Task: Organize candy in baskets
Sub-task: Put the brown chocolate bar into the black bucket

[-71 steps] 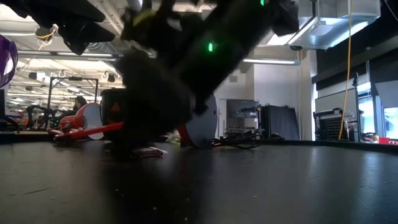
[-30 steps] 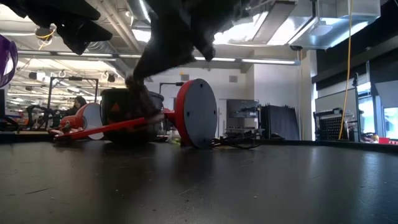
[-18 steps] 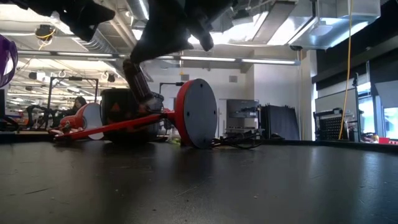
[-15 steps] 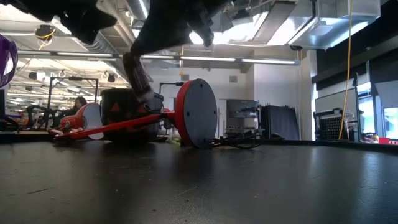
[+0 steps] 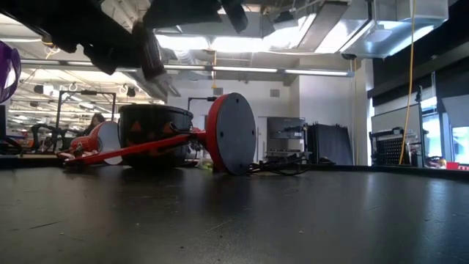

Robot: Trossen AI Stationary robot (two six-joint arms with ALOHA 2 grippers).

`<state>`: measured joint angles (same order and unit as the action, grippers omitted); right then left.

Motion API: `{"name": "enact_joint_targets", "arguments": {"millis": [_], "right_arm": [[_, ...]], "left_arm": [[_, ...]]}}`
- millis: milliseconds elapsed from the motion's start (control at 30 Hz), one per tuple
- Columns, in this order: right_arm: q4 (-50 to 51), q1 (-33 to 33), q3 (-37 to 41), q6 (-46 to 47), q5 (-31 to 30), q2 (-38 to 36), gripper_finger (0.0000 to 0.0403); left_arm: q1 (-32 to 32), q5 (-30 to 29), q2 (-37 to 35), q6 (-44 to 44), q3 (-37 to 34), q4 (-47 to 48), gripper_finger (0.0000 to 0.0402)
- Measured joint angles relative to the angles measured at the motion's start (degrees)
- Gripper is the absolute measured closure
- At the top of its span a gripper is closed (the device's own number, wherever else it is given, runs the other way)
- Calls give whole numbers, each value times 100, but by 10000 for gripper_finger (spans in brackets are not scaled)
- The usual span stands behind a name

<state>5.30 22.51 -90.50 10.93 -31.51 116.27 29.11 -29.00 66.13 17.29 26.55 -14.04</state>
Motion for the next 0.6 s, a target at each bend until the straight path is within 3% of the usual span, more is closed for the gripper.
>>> {"name": "enact_joint_targets", "arguments": {"millis": [367,600], "right_arm": [[-426,-14,0,-131,-38,0,403],[-569,-16,0,-244,-46,0,403]], "left_arm": [[-34,635,20,-305,0,-609,214],[-34,570,32,-438,0,-673,221]]}}
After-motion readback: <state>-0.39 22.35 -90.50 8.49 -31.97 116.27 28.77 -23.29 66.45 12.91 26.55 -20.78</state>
